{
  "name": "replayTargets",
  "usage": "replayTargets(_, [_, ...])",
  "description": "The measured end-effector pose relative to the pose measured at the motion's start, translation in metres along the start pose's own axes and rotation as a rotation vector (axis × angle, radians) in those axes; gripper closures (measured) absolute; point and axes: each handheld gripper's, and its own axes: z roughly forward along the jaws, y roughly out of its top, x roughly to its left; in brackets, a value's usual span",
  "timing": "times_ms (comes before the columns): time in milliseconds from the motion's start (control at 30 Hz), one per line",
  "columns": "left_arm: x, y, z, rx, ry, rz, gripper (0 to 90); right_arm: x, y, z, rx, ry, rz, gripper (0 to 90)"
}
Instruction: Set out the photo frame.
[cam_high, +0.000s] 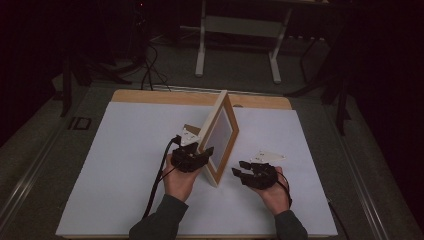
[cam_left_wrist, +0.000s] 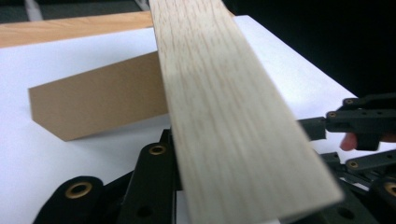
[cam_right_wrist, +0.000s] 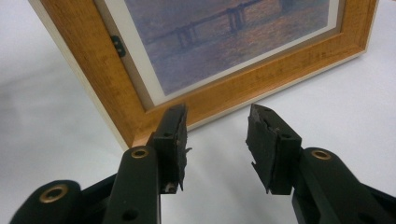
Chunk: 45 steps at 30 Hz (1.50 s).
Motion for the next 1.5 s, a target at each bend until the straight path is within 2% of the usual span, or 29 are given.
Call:
replayTargets(167, [0.002,0.000,-0.003,-0.026,0.033,-0.007,73.6,-0.001,0.000,0.000,0.000,-0.001,0.002,57.1])
replayTargets(367, [0.005,0.001,-0.003,-0.025,0.028,-0.013,74.7,-0.001,0.000,0.000,0.000,-0.001,0.001,57.1])
replayTargets(467, [0.011,0.002,-0.004,-0.017,-0.004,-0.027,74.9,-0.001,-0.001,0.000,0.001,0.002,0.006,57.0])
replayTargets(700, [0.024,0.003,-0.005,-0.012,-0.058,-0.024,75.0,-0.001,-0.001,0.000,0.000,0.000,0.004,56.7])
replayTargets(900, [0.029,0.004,-0.005,-0.008,-0.077,-0.002,75.0,-0.002,-0.001,0.000,0.001,0.000,0.005,56.4])
replayTargets(1100, [0.036,0.004,-0.005,-0.003,-0.108,0.002,75.0,-0.003,-0.002,0.000,0.001,0.000,0.008,56.3])
replayTargets(1267, [0.045,0.005,-0.005,0.004,-0.156,-0.021,75.1,-0.005,-0.003,0.001,-0.001,-0.004,0.014,56.2])
replayTargets(1500, [0.052,0.007,-0.006,0.017,-0.185,-0.009,75.2,-0.009,-0.006,0.000,-0.001,-0.013,0.024,55.6])
